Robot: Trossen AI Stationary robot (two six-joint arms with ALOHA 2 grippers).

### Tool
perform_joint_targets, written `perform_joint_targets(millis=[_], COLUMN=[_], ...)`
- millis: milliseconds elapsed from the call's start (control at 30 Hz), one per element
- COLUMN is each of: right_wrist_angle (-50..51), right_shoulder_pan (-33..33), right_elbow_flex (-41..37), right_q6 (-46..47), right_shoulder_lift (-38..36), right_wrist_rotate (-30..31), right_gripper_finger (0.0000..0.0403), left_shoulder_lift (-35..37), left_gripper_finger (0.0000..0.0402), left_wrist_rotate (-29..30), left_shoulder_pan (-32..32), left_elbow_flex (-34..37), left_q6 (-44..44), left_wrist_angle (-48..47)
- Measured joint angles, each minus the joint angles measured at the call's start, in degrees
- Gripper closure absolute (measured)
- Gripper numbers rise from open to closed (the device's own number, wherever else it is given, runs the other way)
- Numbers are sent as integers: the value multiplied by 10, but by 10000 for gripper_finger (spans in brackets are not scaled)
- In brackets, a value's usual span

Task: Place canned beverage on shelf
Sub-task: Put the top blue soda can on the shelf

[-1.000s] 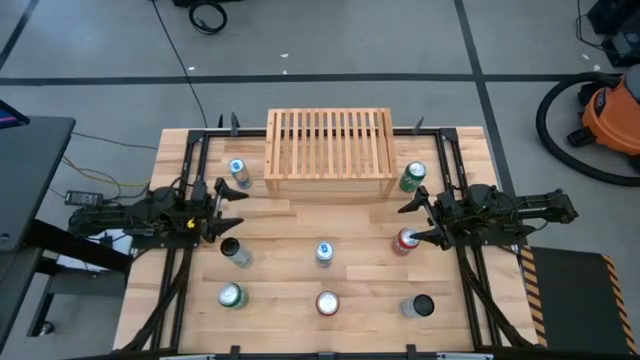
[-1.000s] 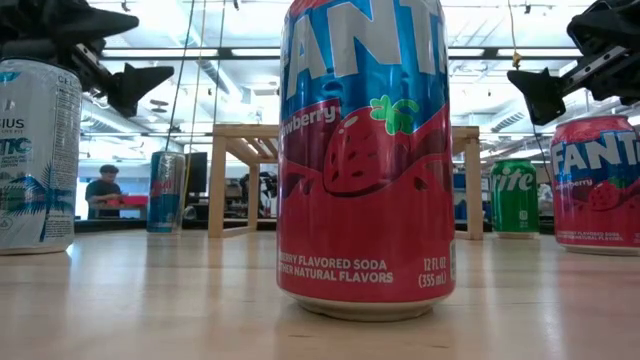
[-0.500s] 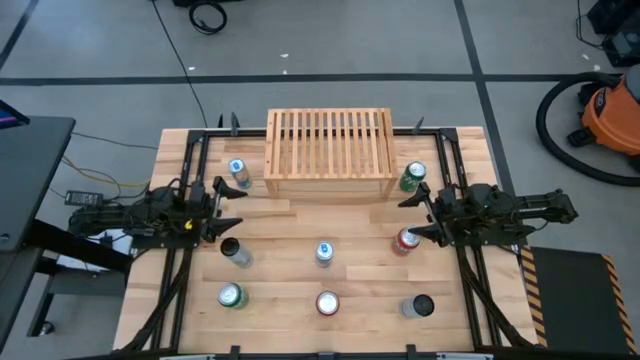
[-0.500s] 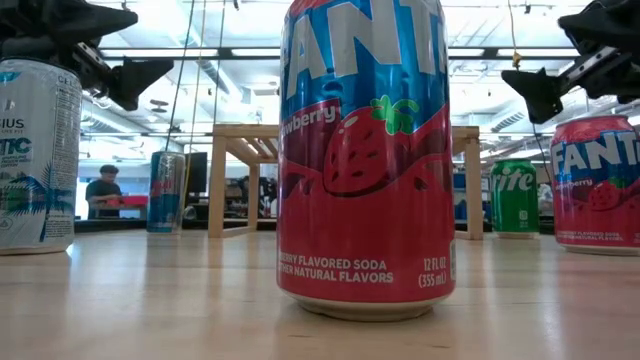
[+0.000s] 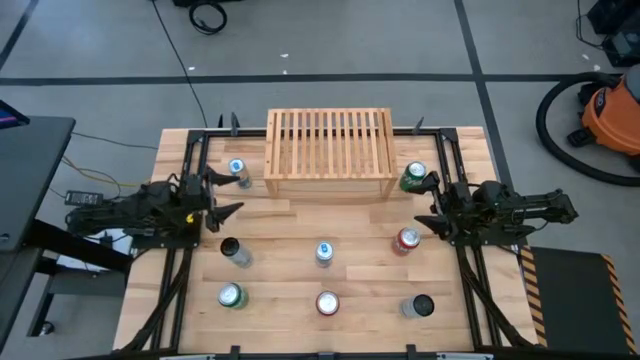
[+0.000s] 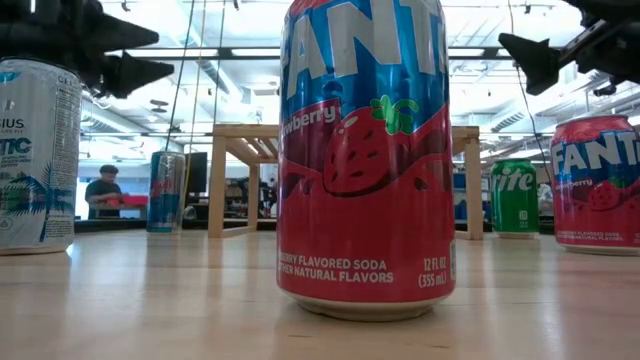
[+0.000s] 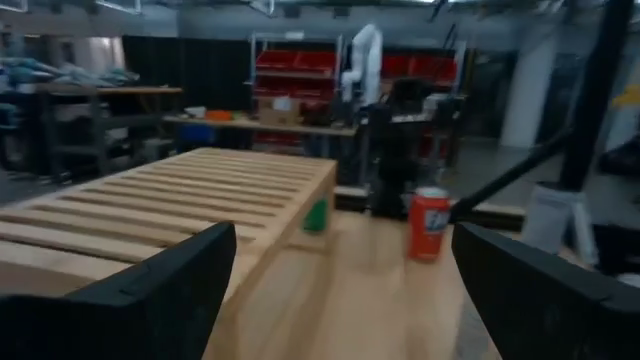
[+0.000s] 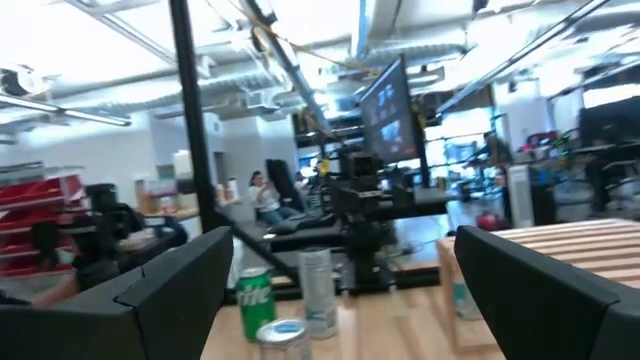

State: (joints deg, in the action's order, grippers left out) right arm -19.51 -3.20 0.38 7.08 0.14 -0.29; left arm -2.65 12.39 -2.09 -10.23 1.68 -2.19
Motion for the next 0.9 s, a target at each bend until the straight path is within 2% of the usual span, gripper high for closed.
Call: perform_joint_targets(millis=[167, 467, 633, 833, 900], right_wrist_angle=[1, 0, -2, -2, -2], right_shoulder_pan=[3, 19, 24, 24, 24], right_elbow_flex=[0, 0, 0, 0, 0], right_q6=[-23, -21, -8, 31, 36], right_shoulder_lift=[2, 5, 5, 5, 5], right_wrist_rotate=[25, 25, 25, 23, 23], right_gripper_finger=[11, 11, 11, 11, 11], left_shoulder_lift=[-53, -205, -287, -376, -398], left_gripper_finger=[24, 24, 24, 24, 24], left_wrist_rotate=[47, 133, 142, 144, 121], left_shoulder_pan=[0, -15, -82, -200, -237], left_elbow_flex=[-78, -217, -277, -316, -317], left_q6=[-9, 2, 29, 99, 112], left_wrist_angle=[-75, -225, -282, -333, -353])
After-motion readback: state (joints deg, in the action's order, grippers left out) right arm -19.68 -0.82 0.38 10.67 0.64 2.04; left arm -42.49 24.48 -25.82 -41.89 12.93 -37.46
